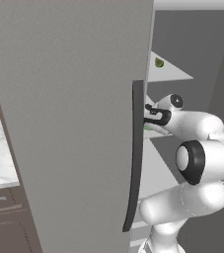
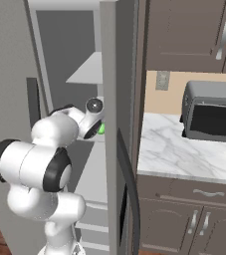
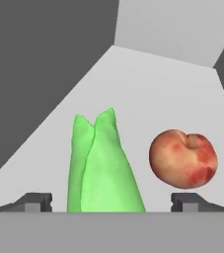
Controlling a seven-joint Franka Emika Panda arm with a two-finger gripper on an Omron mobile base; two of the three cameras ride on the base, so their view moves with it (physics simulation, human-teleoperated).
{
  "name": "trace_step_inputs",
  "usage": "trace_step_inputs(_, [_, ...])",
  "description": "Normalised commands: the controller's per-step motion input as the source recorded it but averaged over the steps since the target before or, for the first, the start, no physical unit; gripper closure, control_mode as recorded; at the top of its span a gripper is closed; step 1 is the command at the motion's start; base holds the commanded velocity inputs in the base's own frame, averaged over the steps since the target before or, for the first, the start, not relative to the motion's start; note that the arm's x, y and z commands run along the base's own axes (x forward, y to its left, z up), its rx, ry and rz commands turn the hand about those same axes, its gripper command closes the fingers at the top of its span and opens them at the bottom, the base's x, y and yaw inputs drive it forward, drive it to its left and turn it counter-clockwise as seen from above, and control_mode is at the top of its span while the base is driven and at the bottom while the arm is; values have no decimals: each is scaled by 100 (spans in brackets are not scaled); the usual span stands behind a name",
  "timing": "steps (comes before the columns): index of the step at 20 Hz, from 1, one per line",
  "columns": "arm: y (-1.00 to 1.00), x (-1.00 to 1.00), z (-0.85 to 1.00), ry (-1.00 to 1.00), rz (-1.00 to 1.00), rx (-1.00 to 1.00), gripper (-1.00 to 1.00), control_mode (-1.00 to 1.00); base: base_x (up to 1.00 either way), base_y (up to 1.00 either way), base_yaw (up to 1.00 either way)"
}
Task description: Take the corn and lemon wedge from the highest rack and move them to the second highest rack where the peach and orange are located, to maximize freezer space. Close the freezer door after rearranging.
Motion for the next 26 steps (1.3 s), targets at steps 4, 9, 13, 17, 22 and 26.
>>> trace_step_inputs(4, [0,14,0,0,7,0,-100,-100,0,0,0])
trace_step_inputs(9, [0,-43,14,0,2,0,-100,-100,0,0,0])
trace_step_inputs(13, [0,-89,52,-12,0,0,-100,-100,0,0,0])
trace_step_inputs(17, [0,-56,100,-9,0,-1,-100,-100,0,0,0])
trace_step_inputs(22, [0,-40,93,0,0,-8,-100,-100,0,0,0])
trace_step_inputs(26, [0,-52,53,12,-4,-11,-100,-100,0,0,0])
